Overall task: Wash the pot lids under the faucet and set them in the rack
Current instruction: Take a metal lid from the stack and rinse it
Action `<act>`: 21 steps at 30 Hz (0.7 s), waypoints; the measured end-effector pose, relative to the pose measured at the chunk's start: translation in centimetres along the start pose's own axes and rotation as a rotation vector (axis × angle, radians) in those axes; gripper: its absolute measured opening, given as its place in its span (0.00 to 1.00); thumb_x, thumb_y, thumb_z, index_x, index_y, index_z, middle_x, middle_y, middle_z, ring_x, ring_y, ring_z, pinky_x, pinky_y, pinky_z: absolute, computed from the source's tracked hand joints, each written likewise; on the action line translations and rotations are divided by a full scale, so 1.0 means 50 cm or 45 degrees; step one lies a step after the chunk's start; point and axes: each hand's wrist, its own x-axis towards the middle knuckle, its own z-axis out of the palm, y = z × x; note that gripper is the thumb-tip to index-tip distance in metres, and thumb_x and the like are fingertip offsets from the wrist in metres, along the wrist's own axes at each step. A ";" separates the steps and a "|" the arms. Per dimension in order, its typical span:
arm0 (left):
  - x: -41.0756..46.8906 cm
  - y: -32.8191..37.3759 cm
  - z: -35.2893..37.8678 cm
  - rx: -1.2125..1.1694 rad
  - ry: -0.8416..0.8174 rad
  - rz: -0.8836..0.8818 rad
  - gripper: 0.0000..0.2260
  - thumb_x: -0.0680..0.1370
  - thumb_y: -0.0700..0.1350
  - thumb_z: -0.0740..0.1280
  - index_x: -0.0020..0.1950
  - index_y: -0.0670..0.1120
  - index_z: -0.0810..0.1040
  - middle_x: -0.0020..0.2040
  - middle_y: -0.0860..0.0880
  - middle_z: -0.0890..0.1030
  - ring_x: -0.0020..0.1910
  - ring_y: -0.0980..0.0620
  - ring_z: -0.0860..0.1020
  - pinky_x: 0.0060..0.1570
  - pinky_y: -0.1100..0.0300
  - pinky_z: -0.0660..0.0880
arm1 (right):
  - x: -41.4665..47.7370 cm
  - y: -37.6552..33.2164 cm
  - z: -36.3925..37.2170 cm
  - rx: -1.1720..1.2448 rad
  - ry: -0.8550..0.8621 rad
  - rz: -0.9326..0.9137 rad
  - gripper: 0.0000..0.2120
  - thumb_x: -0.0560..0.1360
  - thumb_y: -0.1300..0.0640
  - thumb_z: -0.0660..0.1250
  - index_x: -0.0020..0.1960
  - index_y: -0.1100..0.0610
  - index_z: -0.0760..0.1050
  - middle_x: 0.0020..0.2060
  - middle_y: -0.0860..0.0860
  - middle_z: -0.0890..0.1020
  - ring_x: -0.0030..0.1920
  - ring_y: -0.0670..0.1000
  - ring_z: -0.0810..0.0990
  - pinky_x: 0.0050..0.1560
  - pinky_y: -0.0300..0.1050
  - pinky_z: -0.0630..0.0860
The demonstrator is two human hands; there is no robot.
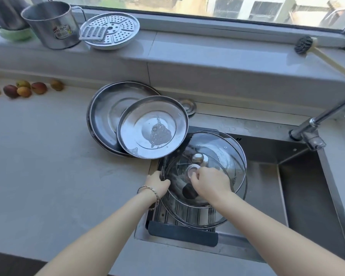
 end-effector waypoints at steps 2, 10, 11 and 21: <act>0.004 -0.010 -0.001 -0.057 0.002 -0.013 0.22 0.75 0.46 0.61 0.69 0.46 0.67 0.63 0.43 0.71 0.54 0.43 0.77 0.59 0.49 0.74 | -0.006 0.007 0.000 -0.022 -0.039 0.000 0.16 0.78 0.50 0.53 0.41 0.57 0.73 0.39 0.55 0.78 0.41 0.57 0.76 0.38 0.43 0.68; 0.015 0.014 -0.053 -1.283 0.197 -0.239 0.17 0.78 0.40 0.62 0.67 0.38 0.67 0.51 0.41 0.76 0.52 0.42 0.78 0.52 0.52 0.75 | 0.003 0.021 -0.025 0.029 -0.056 0.012 0.17 0.77 0.42 0.53 0.43 0.55 0.70 0.44 0.52 0.81 0.47 0.56 0.78 0.44 0.46 0.71; 0.017 0.027 -0.071 -1.589 0.169 -0.268 0.18 0.79 0.41 0.61 0.68 0.38 0.66 0.54 0.40 0.75 0.56 0.41 0.76 0.56 0.52 0.73 | 0.004 0.022 -0.029 0.049 -0.028 0.009 0.17 0.77 0.43 0.53 0.43 0.55 0.70 0.43 0.52 0.81 0.46 0.56 0.78 0.44 0.46 0.72; 0.025 0.100 -0.096 -1.917 0.505 -0.188 0.21 0.75 0.27 0.51 0.67 0.36 0.68 0.55 0.42 0.73 0.52 0.39 0.73 0.46 0.43 0.77 | -0.008 0.073 -0.078 0.359 0.068 0.111 0.12 0.78 0.46 0.56 0.43 0.53 0.71 0.42 0.49 0.80 0.45 0.53 0.77 0.42 0.44 0.69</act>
